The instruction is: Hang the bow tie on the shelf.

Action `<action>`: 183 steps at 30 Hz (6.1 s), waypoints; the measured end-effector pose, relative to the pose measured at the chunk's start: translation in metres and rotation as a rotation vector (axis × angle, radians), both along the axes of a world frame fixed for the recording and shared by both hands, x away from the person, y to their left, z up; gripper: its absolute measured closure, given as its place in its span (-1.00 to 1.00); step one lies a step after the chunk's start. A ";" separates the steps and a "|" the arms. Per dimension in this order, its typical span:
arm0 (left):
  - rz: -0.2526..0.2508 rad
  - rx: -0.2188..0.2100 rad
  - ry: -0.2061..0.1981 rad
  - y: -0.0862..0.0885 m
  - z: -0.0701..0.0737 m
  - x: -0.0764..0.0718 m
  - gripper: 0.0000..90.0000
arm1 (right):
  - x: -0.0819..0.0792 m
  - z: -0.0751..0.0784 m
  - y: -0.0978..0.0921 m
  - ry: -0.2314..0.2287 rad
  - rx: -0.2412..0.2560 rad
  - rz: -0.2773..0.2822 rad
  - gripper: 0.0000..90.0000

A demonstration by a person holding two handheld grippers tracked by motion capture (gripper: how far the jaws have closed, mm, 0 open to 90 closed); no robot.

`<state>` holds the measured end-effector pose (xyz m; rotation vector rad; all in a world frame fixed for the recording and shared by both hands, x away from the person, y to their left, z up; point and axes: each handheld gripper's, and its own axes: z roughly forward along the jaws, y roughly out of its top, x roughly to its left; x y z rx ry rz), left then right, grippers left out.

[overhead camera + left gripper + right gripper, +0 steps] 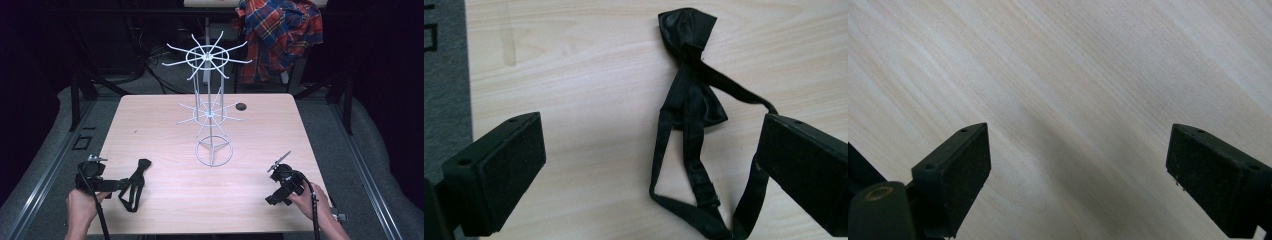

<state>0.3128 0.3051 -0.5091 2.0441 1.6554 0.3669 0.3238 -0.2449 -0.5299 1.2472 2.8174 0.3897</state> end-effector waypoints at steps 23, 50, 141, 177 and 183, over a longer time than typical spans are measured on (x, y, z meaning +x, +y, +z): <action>-0.115 0.047 0.160 -0.028 -0.035 0.036 -0.18 | -0.001 0.000 0.008 -0.001 -0.019 0.020 -0.75; -0.168 0.116 0.131 -0.038 -0.041 0.030 0.99 | -0.002 -0.003 0.014 0.025 -0.046 0.047 -0.75; -0.181 0.007 -0.353 -0.118 0.098 0.086 0.98 | -0.006 -0.002 0.005 0.032 -0.062 0.045 -0.74; -0.235 0.004 -0.368 -0.152 0.111 0.100 0.97 | -0.007 -0.003 0.004 0.027 -0.039 0.026 -0.74; -0.250 0.013 -0.362 -0.158 0.111 0.103 0.97 | -0.007 -0.003 0.004 0.025 -0.046 0.024 -0.74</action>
